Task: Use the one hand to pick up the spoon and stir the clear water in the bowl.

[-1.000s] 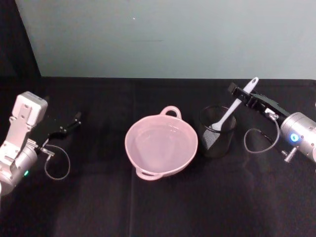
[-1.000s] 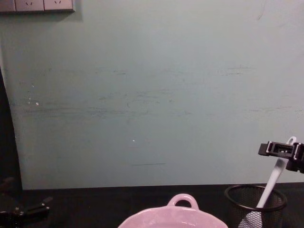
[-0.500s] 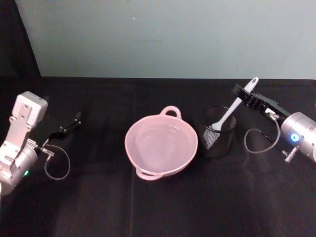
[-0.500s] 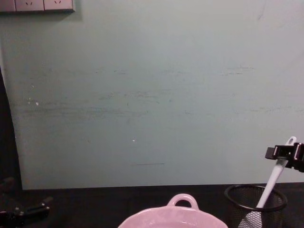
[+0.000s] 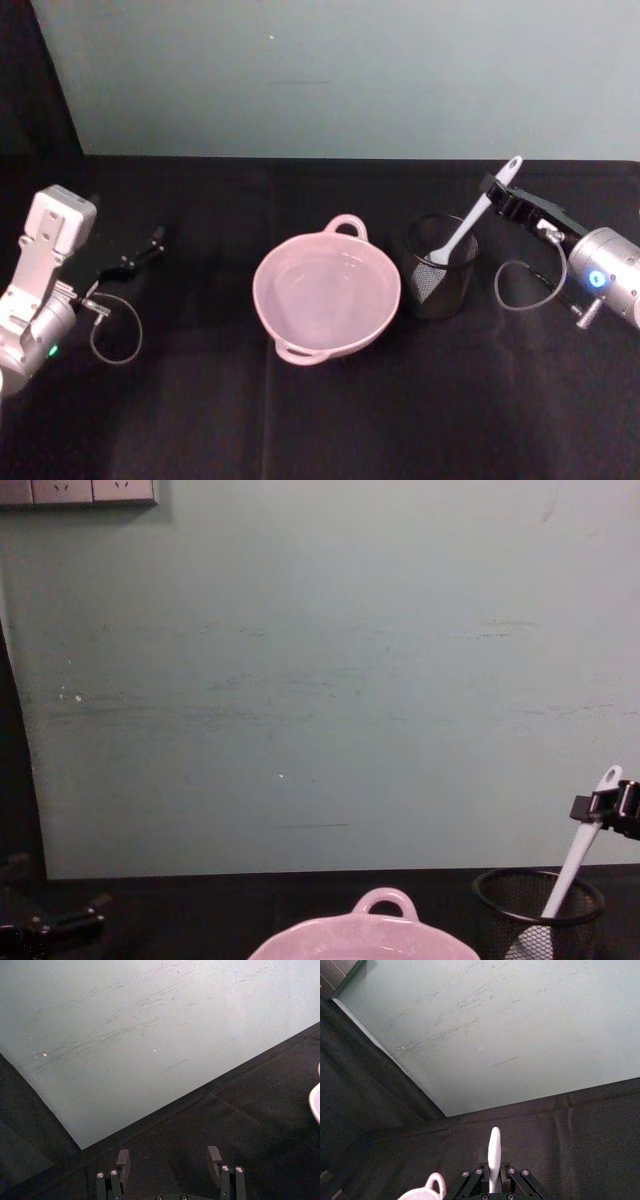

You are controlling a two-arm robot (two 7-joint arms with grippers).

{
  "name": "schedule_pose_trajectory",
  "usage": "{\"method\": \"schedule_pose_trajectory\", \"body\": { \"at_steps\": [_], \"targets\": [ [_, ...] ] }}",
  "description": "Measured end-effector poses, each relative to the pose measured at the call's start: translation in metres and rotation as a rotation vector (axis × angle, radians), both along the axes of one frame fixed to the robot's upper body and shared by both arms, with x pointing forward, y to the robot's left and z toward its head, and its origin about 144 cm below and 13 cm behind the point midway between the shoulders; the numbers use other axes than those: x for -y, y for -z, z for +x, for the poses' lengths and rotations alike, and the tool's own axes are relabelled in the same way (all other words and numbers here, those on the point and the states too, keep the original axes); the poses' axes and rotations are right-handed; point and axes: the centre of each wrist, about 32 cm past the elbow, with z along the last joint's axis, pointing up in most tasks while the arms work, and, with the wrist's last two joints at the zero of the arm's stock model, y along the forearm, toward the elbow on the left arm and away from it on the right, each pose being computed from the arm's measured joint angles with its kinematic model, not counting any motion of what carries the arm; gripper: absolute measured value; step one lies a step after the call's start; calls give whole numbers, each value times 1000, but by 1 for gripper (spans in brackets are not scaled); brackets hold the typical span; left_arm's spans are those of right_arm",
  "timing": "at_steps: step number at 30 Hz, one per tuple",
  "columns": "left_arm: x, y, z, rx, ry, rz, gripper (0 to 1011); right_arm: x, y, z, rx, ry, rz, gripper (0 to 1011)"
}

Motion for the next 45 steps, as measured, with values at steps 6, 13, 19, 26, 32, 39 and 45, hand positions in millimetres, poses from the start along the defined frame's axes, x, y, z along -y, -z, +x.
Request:
{"method": "schedule_pose_trajectory", "body": {
  "at_steps": [6,13,19,26,32,39,45],
  "targets": [
    [0,0,0,0,0,0,1011,0,0,0,0,0,0,119],
    [0,0,0,0,0,0,1011,5,-20,-21,169,-91,-80,119],
    [0,0,0,0,0,0,1011,8,-44,-31,247,-139,-137,119],
    [0,0,0,0,0,0,1011,13,-80,-39,336,-200,-233,120],
    [0,0,0,0,0,0,1011,12,-109,-39,397,-268,-285,119],
    [0,0,0,0,0,0,1011,-5,-130,-35,429,-373,-308,119],
    [0,0,0,0,0,0,1011,-27,-132,-30,436,-461,-320,119]
  ]
}}
